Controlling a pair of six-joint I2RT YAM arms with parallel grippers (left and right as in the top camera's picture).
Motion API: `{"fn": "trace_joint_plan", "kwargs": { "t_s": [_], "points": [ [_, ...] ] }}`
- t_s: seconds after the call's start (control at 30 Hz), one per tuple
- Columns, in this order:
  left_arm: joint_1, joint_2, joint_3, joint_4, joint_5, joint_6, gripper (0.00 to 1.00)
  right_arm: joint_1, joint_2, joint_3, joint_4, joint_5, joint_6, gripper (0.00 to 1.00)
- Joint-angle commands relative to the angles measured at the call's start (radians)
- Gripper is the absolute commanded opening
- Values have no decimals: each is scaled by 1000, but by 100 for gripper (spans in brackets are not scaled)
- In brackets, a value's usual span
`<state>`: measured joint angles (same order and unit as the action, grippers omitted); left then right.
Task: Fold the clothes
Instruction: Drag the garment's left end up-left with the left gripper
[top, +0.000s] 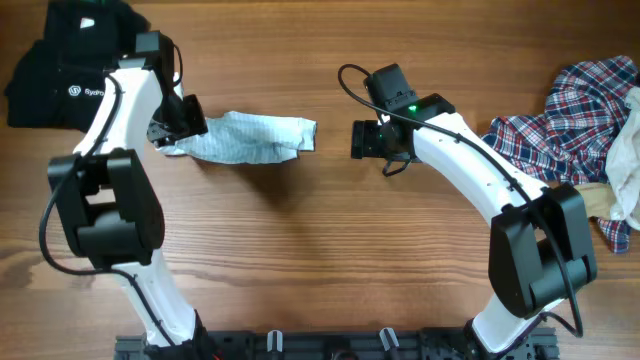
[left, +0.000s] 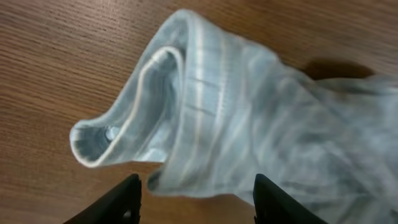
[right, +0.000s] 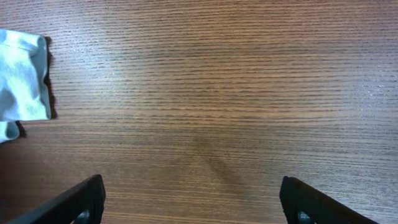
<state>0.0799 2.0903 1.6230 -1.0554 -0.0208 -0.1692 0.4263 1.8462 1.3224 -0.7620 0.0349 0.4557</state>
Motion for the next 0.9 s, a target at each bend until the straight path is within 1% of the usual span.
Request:
{"fn": "trace_joint_plan", "kwargs": {
  "t_s": [0.0, 0.23, 0.4, 0.47, 0.5, 0.57, 0.63, 0.67, 0.7, 0.73, 0.77, 0.87],
  "points": [
    [12, 29, 13, 1, -15, 6, 56, -1, 16, -8, 2, 22, -16, 90],
    [16, 40, 13, 13, -14, 9, 51, -1, 16, -8, 2, 22, -16, 90],
    [19, 82, 13, 20, -13, 9, 50, -1, 16, -8, 1, 22, -35, 90],
    [19, 92, 12, 29, 5, 10, 47, -1, 16, -8, 0, 22, -35, 91],
    [19, 96, 13, 42, 8, 10, 42, -1, 16, -8, 1, 22, -34, 90],
    [19, 97, 13, 56, 10, 9, 38, -1, 16, -8, 1, 22, -34, 91],
    [19, 97, 13, 56, 12, 9, 28, -1, 16, -8, 0, 22, -35, 91],
    [19, 97, 13, 53, 12, 9, 22, -1, 16, -8, 0, 22, -34, 90],
    [19, 97, 13, 52, 12, 9, 18, -1, 16, -8, 1, 22, -34, 90],
    [19, 96, 13, 48, 11, 9, 10, -1, 16, -8, 2, 22, -34, 90],
    [19, 95, 13, 44, 0, 9, 6, -1, 16, -8, 2, 22, -34, 90],
    [19, 89, 14, 37, -38, 8, 4, -1, 16, -8, 2, 22, -34, 91]
  ]
}}
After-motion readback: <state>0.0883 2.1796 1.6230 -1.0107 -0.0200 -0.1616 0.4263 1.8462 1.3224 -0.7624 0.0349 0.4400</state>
